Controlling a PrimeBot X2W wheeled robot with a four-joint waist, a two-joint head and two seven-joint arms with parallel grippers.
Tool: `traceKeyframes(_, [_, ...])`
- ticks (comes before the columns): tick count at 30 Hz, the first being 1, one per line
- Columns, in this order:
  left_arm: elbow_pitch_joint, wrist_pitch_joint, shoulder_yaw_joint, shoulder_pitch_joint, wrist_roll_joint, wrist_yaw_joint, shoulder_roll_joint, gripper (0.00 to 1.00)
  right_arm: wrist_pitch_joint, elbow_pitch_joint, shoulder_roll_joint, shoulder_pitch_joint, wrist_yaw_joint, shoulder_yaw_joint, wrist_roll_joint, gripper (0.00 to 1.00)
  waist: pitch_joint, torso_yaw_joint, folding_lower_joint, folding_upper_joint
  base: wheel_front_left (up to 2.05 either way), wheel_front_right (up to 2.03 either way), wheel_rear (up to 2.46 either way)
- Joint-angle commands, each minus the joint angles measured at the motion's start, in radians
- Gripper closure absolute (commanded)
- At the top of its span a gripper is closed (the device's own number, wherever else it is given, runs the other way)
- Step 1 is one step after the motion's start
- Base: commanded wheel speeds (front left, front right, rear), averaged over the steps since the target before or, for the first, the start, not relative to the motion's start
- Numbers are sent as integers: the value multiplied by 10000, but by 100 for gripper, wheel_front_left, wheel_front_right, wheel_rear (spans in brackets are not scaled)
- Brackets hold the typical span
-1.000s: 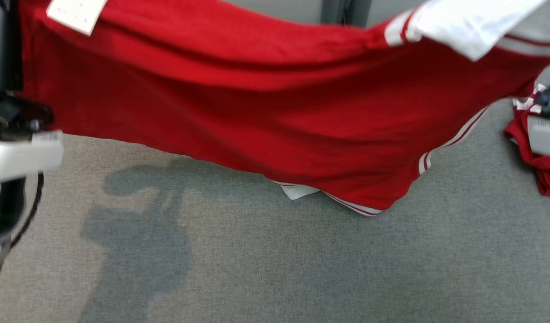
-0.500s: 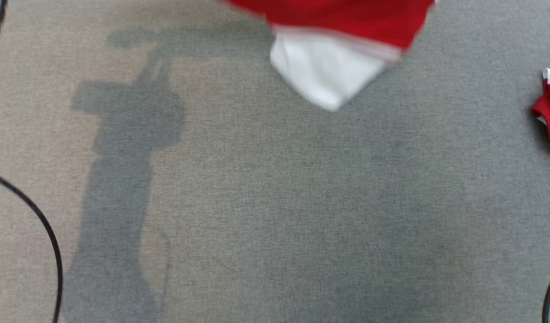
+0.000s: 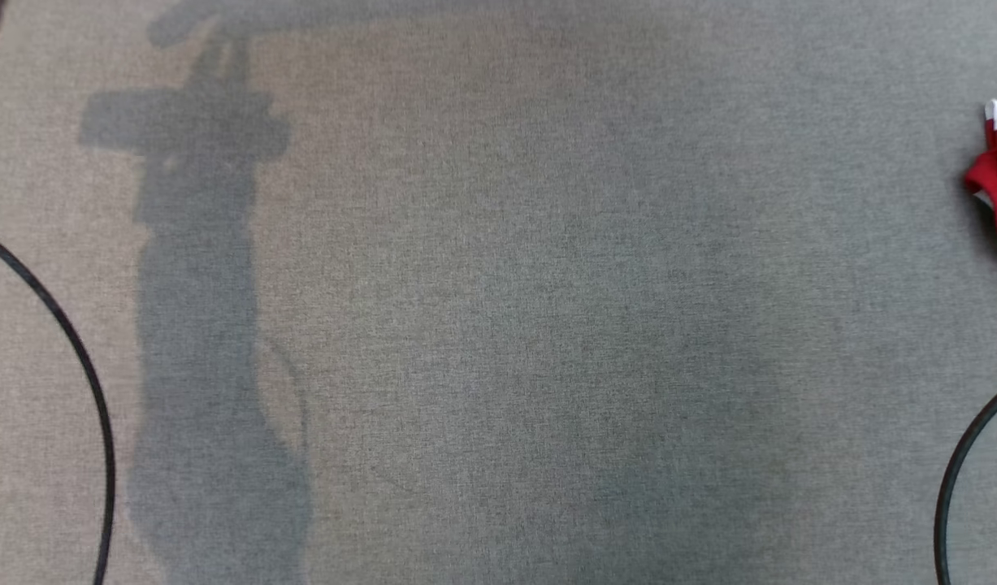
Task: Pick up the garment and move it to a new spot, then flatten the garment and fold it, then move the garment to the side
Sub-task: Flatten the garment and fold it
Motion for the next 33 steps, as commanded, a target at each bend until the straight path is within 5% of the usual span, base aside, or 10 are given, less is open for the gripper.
traceKeyframes(1, [157, -95, 13, 192, -125, -82, -59, 100, -65, 173, -39, 145, 2, 127, 113, 100, 165, 14, 0, 0, 0, 0, 0])
traceKeyframes(6, [227, -534, -54, 953, -790, -173, -642, 100, -67, -215, -223, 986, 3, 592, 791, 100, 560, 175, 0, 0, 0, 0, 0])
traceKeyframes(12, [-1185, -1012, -400, 3223, -1437, -161, -682, 100, -53, -2414, -877, 3728, 3, 554, 2021, 100, 643, 372, 0, 0, 0, 0, 0])
traceKeyframes(25, [-6317, -1041, 1041, 9675, 273, -71, -305, 100, -49, -6678, -1554, 11333, 3, -686, 3284, 100, -261, 235, 0, 0, 0, 0, 0])
traceKeyframes(33, [-8226, -671, 759, 12412, 623, 329, 274, 100, 234, -8262, -1576, 14241, 3, -1318, 3269, 100, -886, 181, 0, 0, 0, 0, 0])
